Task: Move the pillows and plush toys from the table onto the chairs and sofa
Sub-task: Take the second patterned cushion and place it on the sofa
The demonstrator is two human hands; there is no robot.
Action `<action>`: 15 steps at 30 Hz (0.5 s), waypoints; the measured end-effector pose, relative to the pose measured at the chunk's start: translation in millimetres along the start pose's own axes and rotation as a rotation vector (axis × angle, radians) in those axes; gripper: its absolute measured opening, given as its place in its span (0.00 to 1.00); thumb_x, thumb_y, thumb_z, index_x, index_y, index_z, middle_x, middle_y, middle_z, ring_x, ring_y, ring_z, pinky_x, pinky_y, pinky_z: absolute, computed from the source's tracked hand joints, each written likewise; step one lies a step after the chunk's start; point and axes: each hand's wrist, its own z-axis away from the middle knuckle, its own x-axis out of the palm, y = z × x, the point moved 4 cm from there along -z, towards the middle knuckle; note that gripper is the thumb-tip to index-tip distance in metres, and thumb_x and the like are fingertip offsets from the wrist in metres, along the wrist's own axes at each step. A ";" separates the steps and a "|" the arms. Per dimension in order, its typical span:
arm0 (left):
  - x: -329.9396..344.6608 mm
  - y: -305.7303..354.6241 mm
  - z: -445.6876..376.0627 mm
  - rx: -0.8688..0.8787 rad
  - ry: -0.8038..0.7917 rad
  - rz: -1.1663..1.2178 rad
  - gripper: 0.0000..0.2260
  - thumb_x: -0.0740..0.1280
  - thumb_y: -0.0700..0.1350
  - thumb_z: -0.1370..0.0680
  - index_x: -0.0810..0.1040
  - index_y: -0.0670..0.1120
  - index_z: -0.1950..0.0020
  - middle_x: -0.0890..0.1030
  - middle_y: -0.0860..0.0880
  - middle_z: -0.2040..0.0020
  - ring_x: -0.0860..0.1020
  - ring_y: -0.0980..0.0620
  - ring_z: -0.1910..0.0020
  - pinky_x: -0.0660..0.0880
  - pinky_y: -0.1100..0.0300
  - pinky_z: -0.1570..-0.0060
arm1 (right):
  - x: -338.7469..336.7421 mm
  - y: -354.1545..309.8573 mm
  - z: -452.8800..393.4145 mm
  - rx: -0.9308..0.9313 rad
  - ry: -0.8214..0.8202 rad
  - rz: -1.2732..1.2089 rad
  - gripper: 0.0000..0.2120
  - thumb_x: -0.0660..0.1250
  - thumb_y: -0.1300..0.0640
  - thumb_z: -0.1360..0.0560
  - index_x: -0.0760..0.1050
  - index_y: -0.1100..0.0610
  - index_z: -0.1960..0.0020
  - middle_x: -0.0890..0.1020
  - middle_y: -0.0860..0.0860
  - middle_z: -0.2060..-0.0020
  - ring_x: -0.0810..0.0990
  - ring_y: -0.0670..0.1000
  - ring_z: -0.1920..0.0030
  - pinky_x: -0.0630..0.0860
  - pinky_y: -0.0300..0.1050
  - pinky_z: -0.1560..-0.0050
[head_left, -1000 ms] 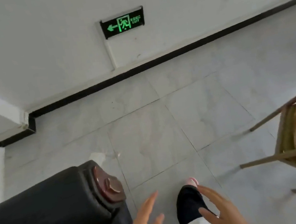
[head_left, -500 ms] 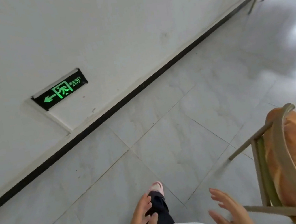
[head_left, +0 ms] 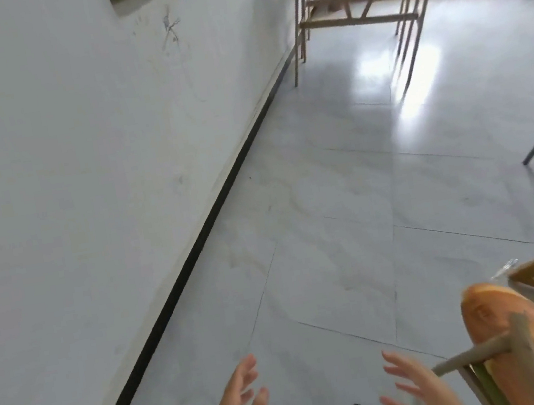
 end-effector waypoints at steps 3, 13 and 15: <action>21.7 13.0 -85.7 -0.041 -0.056 0.007 0.20 0.66 0.47 0.40 0.70 0.55 0.49 0.78 0.70 0.53 0.75 0.78 0.57 0.72 0.81 0.59 | -18.2 32.7 -66.5 0.191 -0.117 -0.001 0.14 0.61 0.66 0.25 0.69 0.64 0.40 0.68 0.63 0.34 0.67 0.60 0.33 0.69 0.39 0.41; 97.4 103.1 -353.3 -0.075 -0.058 -0.004 0.18 0.65 0.38 0.32 0.70 0.42 0.43 0.78 0.51 0.50 0.76 0.78 0.62 0.71 0.82 0.61 | -125.8 -21.3 -355.3 0.198 0.266 -0.154 0.37 0.63 0.22 0.56 0.69 0.40 0.53 0.76 0.42 0.53 0.73 0.25 0.54 0.71 0.20 0.59; 114.1 127.4 -395.7 -0.065 -0.113 0.010 0.21 0.66 0.42 0.35 0.70 0.42 0.42 0.76 0.57 0.50 0.75 0.79 0.59 0.74 0.78 0.58 | -144.5 -37.1 -416.5 0.162 0.258 -0.101 0.36 0.60 0.20 0.54 0.69 0.35 0.51 0.75 0.39 0.52 0.72 0.26 0.52 0.71 0.21 0.57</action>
